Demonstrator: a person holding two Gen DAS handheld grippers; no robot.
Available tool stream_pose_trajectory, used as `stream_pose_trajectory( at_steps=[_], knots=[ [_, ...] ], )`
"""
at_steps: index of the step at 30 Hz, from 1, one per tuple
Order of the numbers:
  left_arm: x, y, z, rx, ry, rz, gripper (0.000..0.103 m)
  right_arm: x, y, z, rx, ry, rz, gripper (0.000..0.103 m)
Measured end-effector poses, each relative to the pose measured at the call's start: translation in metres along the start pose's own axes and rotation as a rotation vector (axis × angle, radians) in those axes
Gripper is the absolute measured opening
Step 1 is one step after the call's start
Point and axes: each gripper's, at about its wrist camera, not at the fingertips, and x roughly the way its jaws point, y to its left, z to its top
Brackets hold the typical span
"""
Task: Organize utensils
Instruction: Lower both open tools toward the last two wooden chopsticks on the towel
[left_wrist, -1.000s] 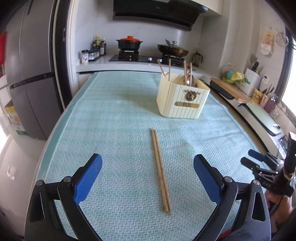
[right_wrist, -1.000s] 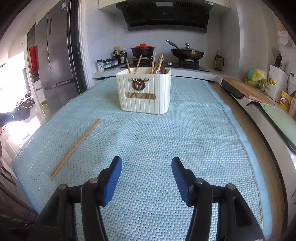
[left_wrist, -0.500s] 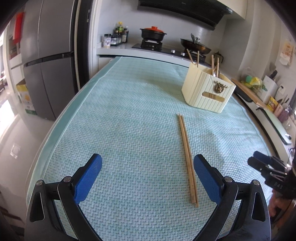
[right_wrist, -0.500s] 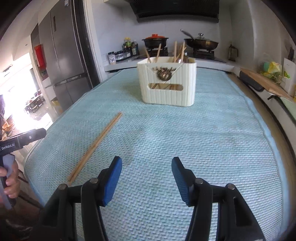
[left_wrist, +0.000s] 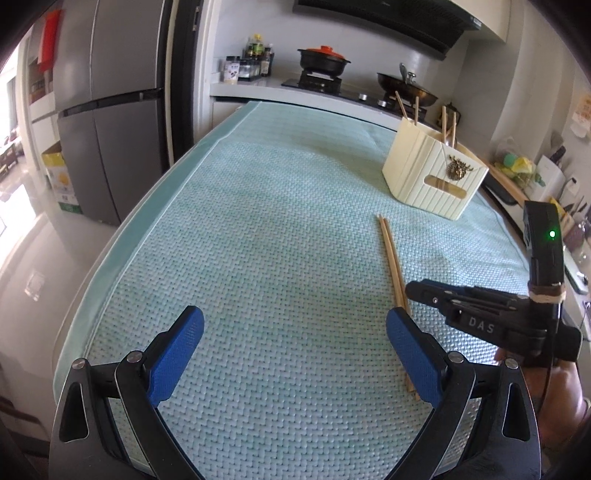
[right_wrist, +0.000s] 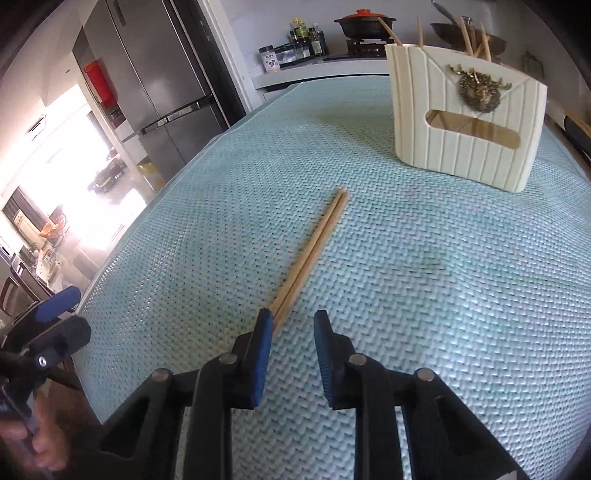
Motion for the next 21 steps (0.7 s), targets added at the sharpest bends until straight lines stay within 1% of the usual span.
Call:
stream_pose_trajectory(
  at_steps=[1,2,5,7,8,13,15,17,21],
  knots=[
    [0.000,0.001,-0.001,0.002,0.002,0.005,0.099,0.004,0.003,0.001,-0.008,0.008,-0.011,0.023],
    [0.001,0.002,-0.002,0.002,0.004,0.010,0.099,0.007,0.006,0.002,-0.022,0.017,-0.033,0.021],
    [0.004,0.006,-0.004,-0.009,0.011,0.014,0.099,0.009,0.014,0.003,-0.069,0.008,-0.105,0.018],
    [0.006,0.009,-0.004,-0.022,0.016,0.009,0.099,0.009,0.014,0.001,-0.072,0.018,-0.115,0.016],
    [0.008,0.010,-0.004,-0.025,0.019,0.007,0.099,0.009,0.015,-0.001,-0.083,0.010,-0.123,0.012],
    [0.015,0.005,-0.005,-0.014,0.043,0.007,0.099,0.014,0.024,-0.001,-0.165,0.013,-0.192,0.012],
    [0.015,0.000,-0.005,-0.002,0.043,0.002,0.099,0.014,0.022,0.000,-0.172,0.004,-0.239,0.010],
    [0.013,-0.004,-0.004,0.014,0.041,-0.001,0.099,0.009,0.010,-0.003,-0.151,-0.006,-0.277,0.007],
    [0.014,-0.011,-0.002,0.042,0.046,-0.008,0.099,-0.016,-0.019,-0.019,-0.099,-0.031,-0.341,0.007]
  ],
)
